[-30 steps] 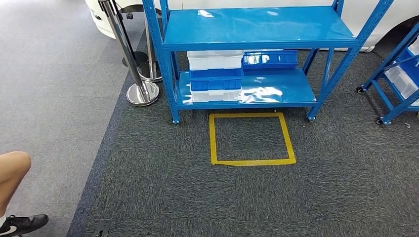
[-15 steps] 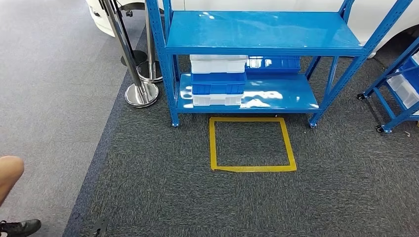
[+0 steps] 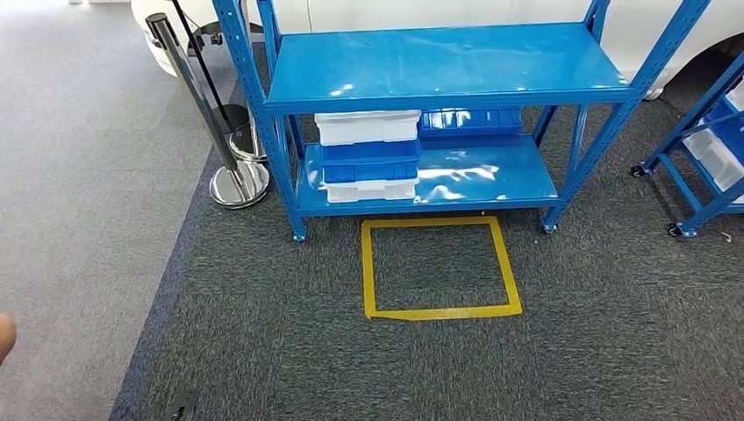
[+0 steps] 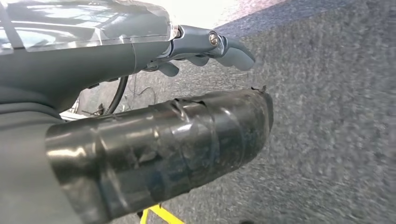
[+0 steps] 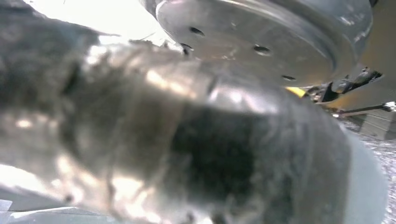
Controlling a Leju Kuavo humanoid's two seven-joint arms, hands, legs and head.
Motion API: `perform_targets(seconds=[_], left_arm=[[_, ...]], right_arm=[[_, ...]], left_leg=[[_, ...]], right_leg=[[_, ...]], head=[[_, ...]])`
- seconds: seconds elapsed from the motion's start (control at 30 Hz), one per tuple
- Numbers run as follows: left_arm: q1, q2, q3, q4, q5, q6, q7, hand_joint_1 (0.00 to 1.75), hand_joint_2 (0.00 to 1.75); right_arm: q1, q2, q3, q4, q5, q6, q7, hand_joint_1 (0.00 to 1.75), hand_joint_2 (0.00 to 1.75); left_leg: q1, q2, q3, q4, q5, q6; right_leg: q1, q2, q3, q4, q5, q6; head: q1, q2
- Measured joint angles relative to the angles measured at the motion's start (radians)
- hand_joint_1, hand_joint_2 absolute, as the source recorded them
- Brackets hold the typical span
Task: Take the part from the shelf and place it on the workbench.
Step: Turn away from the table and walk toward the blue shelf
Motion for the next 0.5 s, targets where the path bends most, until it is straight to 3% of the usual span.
perform_targets(seconds=[0.03,0.1,0.17,0.23,0.3,0.4,0.43,0.47,0.5], left_arm=[[0.002,0.001,0.000,0.000,0.000,0.000,0.000,0.00,0.00],[0.004,0.002,0.000,0.000,-0.001,0.000,-0.001,0.00,0.00],[0.003,0.003,0.000,0.000,-0.002,0.000,-0.002,0.00,0.00],[0.002,0.002,0.000,0.000,-0.003,-0.001,-0.003,0.00,0.00],[0.000,0.000,0.000,0.000,-0.003,-0.002,-0.004,0.00,0.00],[-0.001,0.000,0.000,0.000,-0.003,-0.002,-0.004,0.00,0.00],[0.000,0.000,0.000,0.000,-0.003,-0.002,-0.004,0.00,0.00],[0.001,0.000,0.000,0.000,-0.003,-0.002,-0.004,0.00,0.00],[0.001,0.000,0.000,0.000,-0.003,-0.002,-0.004,0.00,0.00]], right_arm=[[0.000,0.000,0.000,0.001,0.000,0.001,0.000,0.00,0.00],[-0.002,0.001,0.000,0.003,0.000,0.003,0.000,0.00,0.00],[-0.004,0.002,0.000,0.003,0.000,0.003,0.000,0.00,0.00],[-0.004,0.000,0.000,0.003,0.000,0.003,0.000,0.00,0.00],[-0.005,-0.001,0.001,0.003,0.000,0.002,0.000,0.00,0.00],[-0.008,-0.002,0.001,0.003,0.000,0.002,0.000,0.00,0.00],[-0.007,-0.002,0.001,0.003,0.000,0.002,0.000,0.00,0.00],[-0.005,-0.002,0.001,0.003,0.000,0.002,0.000,0.00,0.00],[-0.002,-0.002,0.002,0.003,0.000,0.002,0.000,0.00,0.00]], left_leg=[[-0.003,0.000,0.006,-0.058,0.053,0.007],[-0.010,-0.001,0.014,-0.128,0.110,0.018],[-0.012,-0.003,0.027,-0.145,0.106,0.030],[-0.008,-0.005,0.060,-0.166,0.107,0.045],[-0.005,-0.005,0.092,-0.181,0.101,0.055],[-0.005,-0.007,0.122,-0.186,0.074,0.058],[-0.005,-0.008,0.137,-0.186,0.061,0.056],[-0.004,-0.010,0.155,-0.186,0.048,0.054],[-0.004,-0.012,0.172,-0.186,0.035,0.051]], right_leg=[[0.001,0.001,0.014,0.003,-0.012,0.003],[0.002,0.005,0.025,0.004,-0.033,0.015],[0.002,0.007,0.039,0.006,-0.039,0.029],[0.001,0.004,0.049,0.028,-0.040,0.039],[-0.003,0.000,0.005,0.110,-0.059,0.047],[-0.012,-0.003,-0.121,0.257,-0.128,0.061],[-0.014,-0.004,-0.146,0.262,-0.136,0.064],[-0.015,-0.006,-0.158,0.239,-0.124,0.066],[-0.016,-0.008,-0.160,0.197,-0.092,0.065]], head=[[0.001,0.000],[0.004,0.000],[0.006,0.000],[0.008,0.000],[0.015,0.000],[0.020,0.000],[0.020,0.000],[0.020,0.000],[0.021,0.000]])
